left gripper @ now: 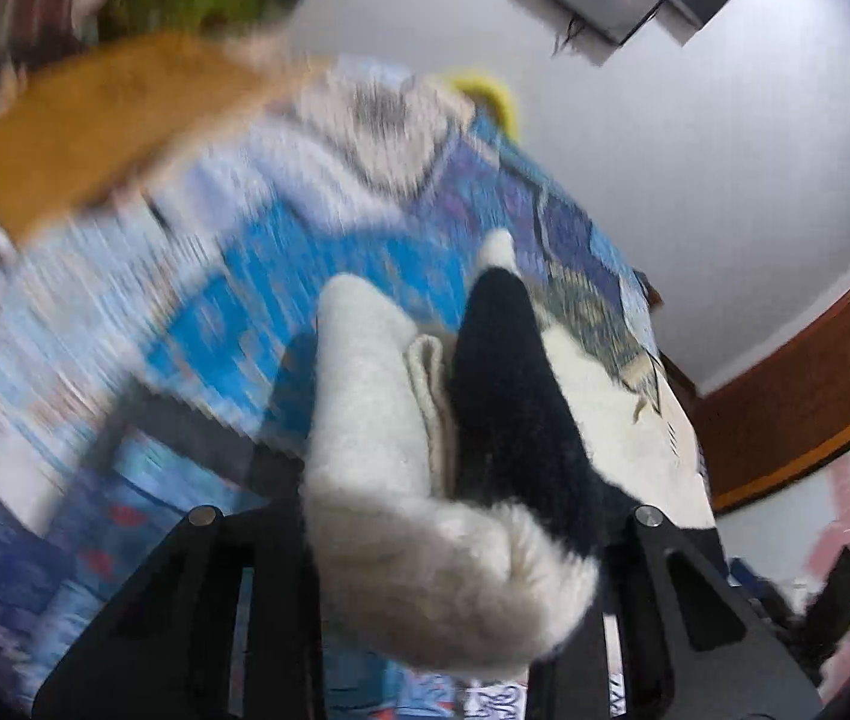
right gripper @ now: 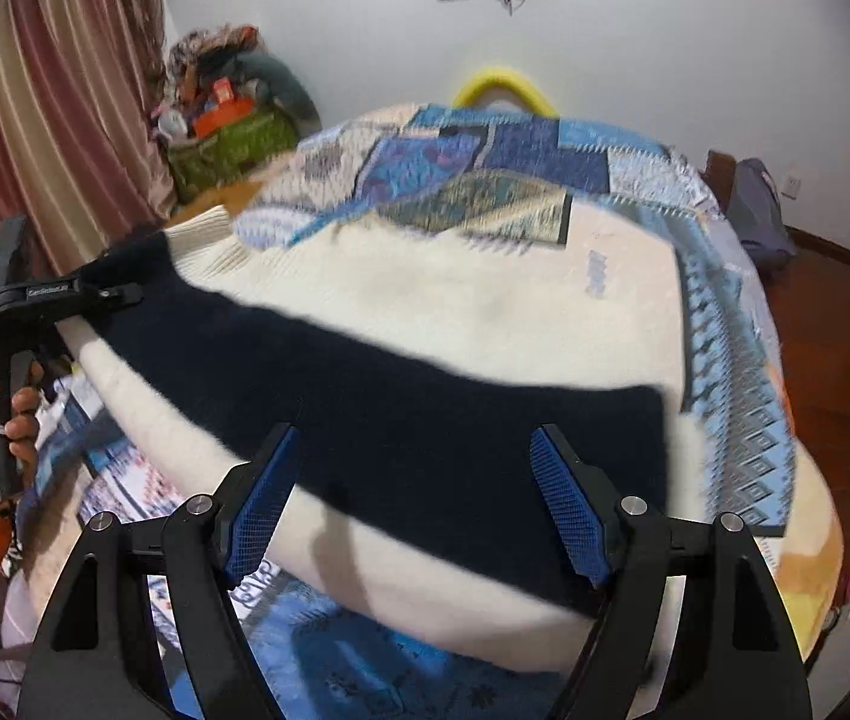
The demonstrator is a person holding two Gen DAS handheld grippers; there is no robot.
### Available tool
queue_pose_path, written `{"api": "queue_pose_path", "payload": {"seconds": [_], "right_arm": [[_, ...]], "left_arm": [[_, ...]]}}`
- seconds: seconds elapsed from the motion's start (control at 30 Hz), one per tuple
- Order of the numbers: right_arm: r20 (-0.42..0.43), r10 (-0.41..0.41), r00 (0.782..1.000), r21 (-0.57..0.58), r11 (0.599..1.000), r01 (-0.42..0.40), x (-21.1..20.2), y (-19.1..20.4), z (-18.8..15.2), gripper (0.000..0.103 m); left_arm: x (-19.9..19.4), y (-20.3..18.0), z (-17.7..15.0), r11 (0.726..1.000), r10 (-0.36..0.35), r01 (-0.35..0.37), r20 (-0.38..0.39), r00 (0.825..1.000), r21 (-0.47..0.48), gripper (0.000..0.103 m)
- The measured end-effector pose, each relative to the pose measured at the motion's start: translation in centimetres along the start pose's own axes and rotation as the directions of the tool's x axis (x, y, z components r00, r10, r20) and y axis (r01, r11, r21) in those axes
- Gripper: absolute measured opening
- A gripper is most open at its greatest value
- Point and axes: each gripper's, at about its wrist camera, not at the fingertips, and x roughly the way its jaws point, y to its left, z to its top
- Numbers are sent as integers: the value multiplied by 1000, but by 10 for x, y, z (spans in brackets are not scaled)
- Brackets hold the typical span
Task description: Fold small clothes
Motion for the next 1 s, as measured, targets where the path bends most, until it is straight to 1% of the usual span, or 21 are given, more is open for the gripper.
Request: {"api": "queue_pose_path", "payload": {"seconds": [0.07, 0.17, 0.23, 0.3, 0.37, 0.43, 0.5, 0.6, 0.67, 0.73, 0.83, 0.93, 0.97, 1.0], "right_arm": [[20, -8, 1000, -19, 1000, 8, -7, 2, 2, 75], [23, -20, 1000, -33, 999, 21, -5, 3, 2, 75], [10, -20, 1000, -26, 999, 20, 4, 1, -1, 75], [-25, -7, 1000, -1, 1000, 7, 20, -2, -8, 75], [-63, -2, 998, 10, 1000, 2, 35, -3, -15, 73], [-95, 27, 995, 32, 999, -24, 47, -5, -21, 71], [-101, 82, 992, 94, 993, -72, 55, -10, -27, 71], [-99, 134, 986, 163, 980, -117, 58, -20, -29, 71], [-97, 142, 985, 175, 977, -124, 57, -20, -30, 71], [-92, 135, 987, 164, 979, -118, 55, -18, -30, 71], [-84, 122, 989, 149, 983, -109, 49, -16, -30, 71], [-72, 114, 991, 137, 985, -103, 38, -18, -31, 71], [-67, 111, 992, 131, 986, -102, 33, -18, -33, 71], [-61, 108, 992, 127, 987, -100, 29, -20, -34, 71]], "left_arm": [[-20, 1, 16, 999, 39, -41, 49, 998, 29, 28], [-44, -1, 38, 992, 99, -107, 105, 989, 71, 28], [-52, -5, 46, 987, 123, -135, 122, 985, 92, 28], [-57, -14, 51, 983, 125, -140, 128, 984, 117, 28], [-59, -31, 51, 982, 104, -122, 128, 986, 142, 28], [-57, -57, 49, 980, 70, -92, 129, 989, 176, 28], [-52, -87, 45, 973, 35, -63, 128, 991, 221, 27], [-41, -136, 39, 960, -20, -12, 112, 993, 281, 26], [-34, -172, 31, 943, -49, 13, 98, 994, 332, 26], [-24, -208, 20, 920, -64, 22, 93, 994, 392, 26], [-8, -248, -4, 884, -56, 6, 94, 994, 467, 26], [17, -269, -38, 846, -26, -8, 56, 998, 534, 26], [27, -272, -53, 829, -10, -7, 27, 1000, 560, 26], [32, -273, -62, 820, -2, -2, 7, 1000, 573, 26]]}}
